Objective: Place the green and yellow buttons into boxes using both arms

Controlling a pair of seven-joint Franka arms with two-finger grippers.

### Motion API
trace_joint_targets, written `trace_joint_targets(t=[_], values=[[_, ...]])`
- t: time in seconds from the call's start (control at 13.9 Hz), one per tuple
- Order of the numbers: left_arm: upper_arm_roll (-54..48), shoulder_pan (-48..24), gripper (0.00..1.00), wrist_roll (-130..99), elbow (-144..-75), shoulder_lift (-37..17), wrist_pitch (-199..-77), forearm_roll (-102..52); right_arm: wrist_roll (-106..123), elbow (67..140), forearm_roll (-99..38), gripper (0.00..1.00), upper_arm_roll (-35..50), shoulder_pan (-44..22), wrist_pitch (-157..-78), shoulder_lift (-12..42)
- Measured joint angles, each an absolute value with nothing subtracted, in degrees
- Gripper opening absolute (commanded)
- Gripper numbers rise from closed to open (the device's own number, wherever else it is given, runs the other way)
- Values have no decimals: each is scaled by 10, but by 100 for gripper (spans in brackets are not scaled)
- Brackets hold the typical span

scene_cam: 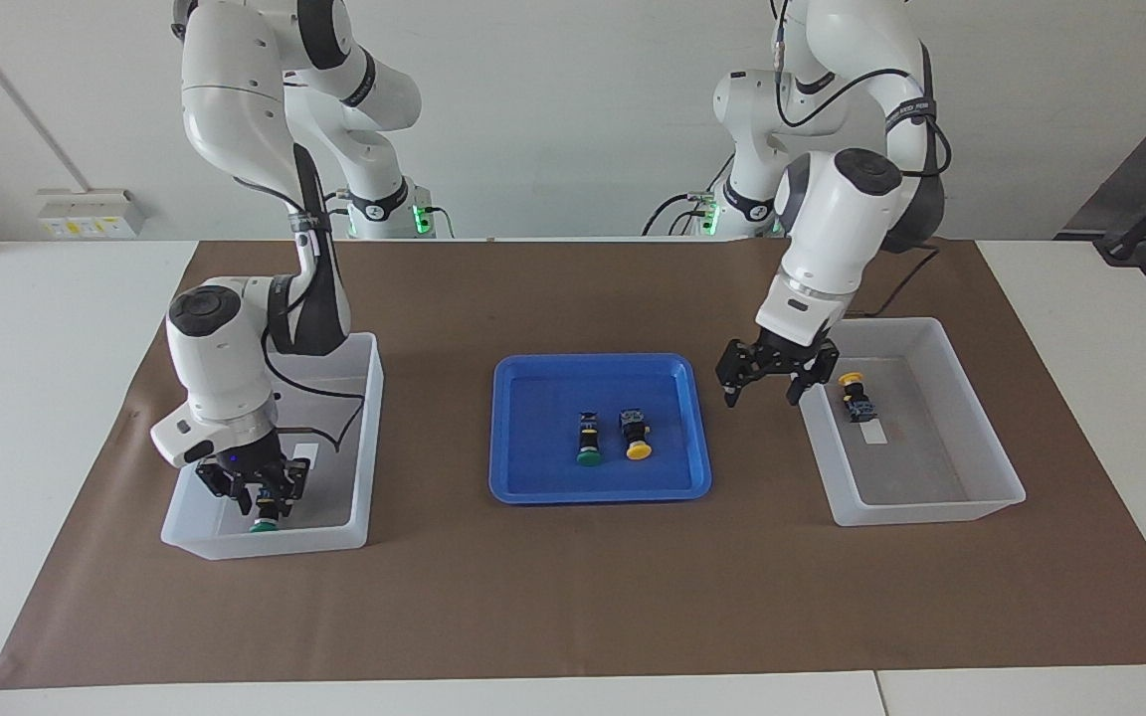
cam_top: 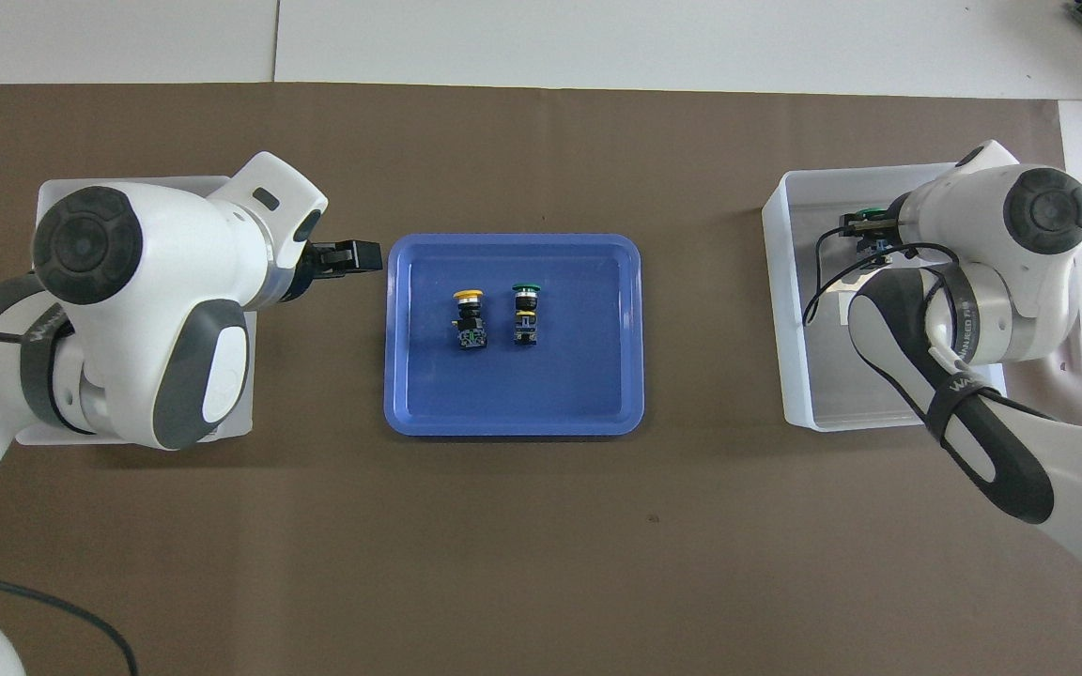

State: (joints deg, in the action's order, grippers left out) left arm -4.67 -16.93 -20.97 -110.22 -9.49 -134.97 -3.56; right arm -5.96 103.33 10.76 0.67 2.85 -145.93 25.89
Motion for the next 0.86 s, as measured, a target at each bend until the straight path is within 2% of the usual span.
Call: trace_joint_targets(t=[0.14, 0.29, 0.43, 0.5, 0.79, 0.86], values=[[-47, -205, 100, -235, -1102, -128, -1383, -36, -60, 1030, 108, 74, 9, 19, -1441, 245], [-46, -228, 100, -242, -1102, -157, -1398, -36, -60, 1026, 108, 80, 10, 5, -1398, 218], [-45, -251, 100, -256, -1102, -184, -1418, -35, -60, 1024, 107, 94, 15, -11, -1344, 179], [-45, -257, 100, -260, -1102, -195, -1429, -35, -63, 1024, 105, 97, 19, -20, -1321, 162], [-43, -259, 100, -262, -1102, -213, -1442, -35, -121, 1025, 94, 98, 28, -63, -1284, 138], [-43, -259, 95, -262, -1102, -215, -1442, -35, -134, 1027, 94, 98, 28, -72, -1282, 138]])
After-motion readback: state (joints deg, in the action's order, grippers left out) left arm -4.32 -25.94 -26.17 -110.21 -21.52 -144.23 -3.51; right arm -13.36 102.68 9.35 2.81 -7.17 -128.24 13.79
